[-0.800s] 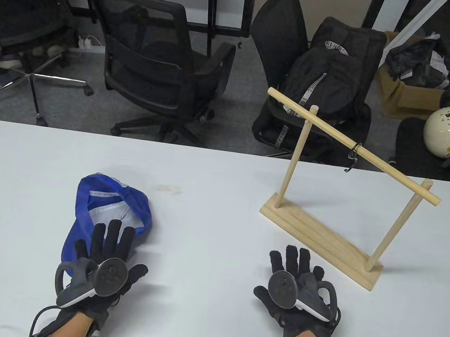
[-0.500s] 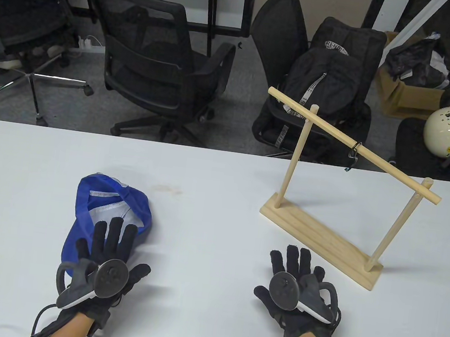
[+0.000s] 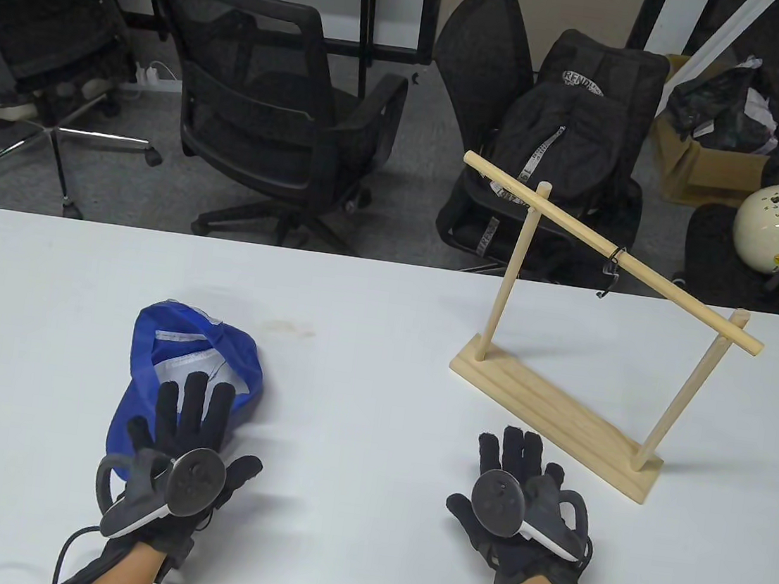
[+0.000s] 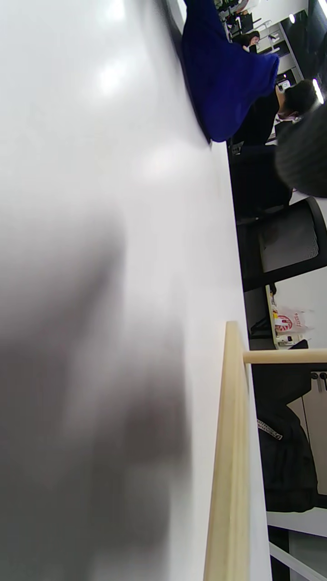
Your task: Hang the baseball cap on the s-hook
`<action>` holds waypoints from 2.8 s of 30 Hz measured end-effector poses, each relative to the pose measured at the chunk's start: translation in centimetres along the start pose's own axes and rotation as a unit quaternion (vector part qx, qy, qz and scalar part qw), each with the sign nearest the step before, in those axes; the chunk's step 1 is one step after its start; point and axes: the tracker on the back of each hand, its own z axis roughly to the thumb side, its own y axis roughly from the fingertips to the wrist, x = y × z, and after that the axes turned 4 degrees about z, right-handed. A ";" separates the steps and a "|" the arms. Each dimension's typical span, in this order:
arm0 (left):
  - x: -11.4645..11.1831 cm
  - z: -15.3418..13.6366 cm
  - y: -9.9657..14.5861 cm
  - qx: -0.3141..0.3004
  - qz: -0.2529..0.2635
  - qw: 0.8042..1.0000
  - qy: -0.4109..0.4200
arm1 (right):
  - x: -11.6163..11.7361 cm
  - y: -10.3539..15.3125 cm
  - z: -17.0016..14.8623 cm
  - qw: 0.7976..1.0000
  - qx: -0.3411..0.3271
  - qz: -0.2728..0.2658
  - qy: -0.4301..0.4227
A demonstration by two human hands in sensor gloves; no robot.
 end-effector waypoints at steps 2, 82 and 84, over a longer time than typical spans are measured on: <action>-0.7 -0.2 -0.4 0.016 -0.018 1.000 -0.014 | 0.3 -0.2 0.1 1.000 -0.002 0.005 0.002; 2.7 -0.6 2.0 -0.063 0.183 0.850 0.490 | -0.8 -0.3 4.1 0.937 -0.185 -0.149 -0.255; 2.4 -0.1 1.9 -0.077 0.165 0.837 0.517 | -0.8 -0.3 4.4 0.931 -0.195 -0.148 -0.272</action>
